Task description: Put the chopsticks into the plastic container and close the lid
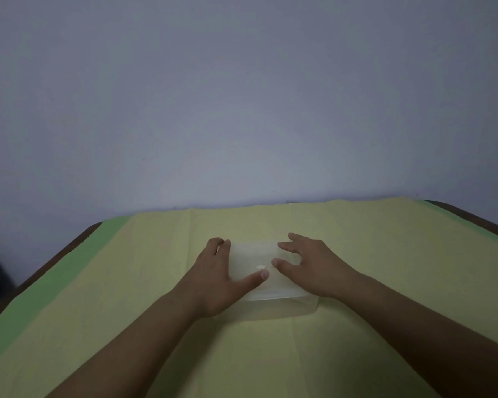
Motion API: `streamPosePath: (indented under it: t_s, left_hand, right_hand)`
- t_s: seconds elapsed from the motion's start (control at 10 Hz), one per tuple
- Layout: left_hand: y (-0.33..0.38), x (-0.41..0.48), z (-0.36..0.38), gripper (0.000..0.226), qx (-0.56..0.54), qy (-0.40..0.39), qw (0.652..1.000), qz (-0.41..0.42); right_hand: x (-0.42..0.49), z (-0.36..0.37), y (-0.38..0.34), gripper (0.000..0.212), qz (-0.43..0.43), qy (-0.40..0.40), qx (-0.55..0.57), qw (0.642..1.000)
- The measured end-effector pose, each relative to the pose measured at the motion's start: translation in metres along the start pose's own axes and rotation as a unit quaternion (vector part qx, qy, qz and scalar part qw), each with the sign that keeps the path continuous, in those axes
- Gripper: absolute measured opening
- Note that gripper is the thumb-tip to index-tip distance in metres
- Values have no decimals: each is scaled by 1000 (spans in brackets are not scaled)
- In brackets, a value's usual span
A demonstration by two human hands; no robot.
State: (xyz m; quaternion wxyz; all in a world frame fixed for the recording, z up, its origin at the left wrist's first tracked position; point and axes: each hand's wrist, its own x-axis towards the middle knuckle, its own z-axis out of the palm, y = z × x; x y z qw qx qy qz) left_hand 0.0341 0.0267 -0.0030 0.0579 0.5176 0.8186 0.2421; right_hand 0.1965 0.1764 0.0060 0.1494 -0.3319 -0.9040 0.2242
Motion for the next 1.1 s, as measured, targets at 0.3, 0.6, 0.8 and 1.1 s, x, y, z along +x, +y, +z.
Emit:
streamPosePath:
  t_s: [0.3, 0.6, 0.8, 1.1]
  left_hand:
    - [1, 2, 2, 122, 54, -28, 998, -14]
    - [1, 3, -1, 119, 105, -42, 994, -9]
    - [3, 8, -4, 125, 155, -53, 986, -10]
    - [24, 3, -16, 78, -57, 72, 996, 11]
  right_hand:
    - [-2, 6, 1, 64, -22, -3, -19, 1000]
    - [-3, 5, 3, 63, -26, -1, -5, 1000]
    - [-1, -2, -1, 60, -37, -3, -25, 999]
    - [-10, -20, -18, 37, -135, 25, 62, 989]
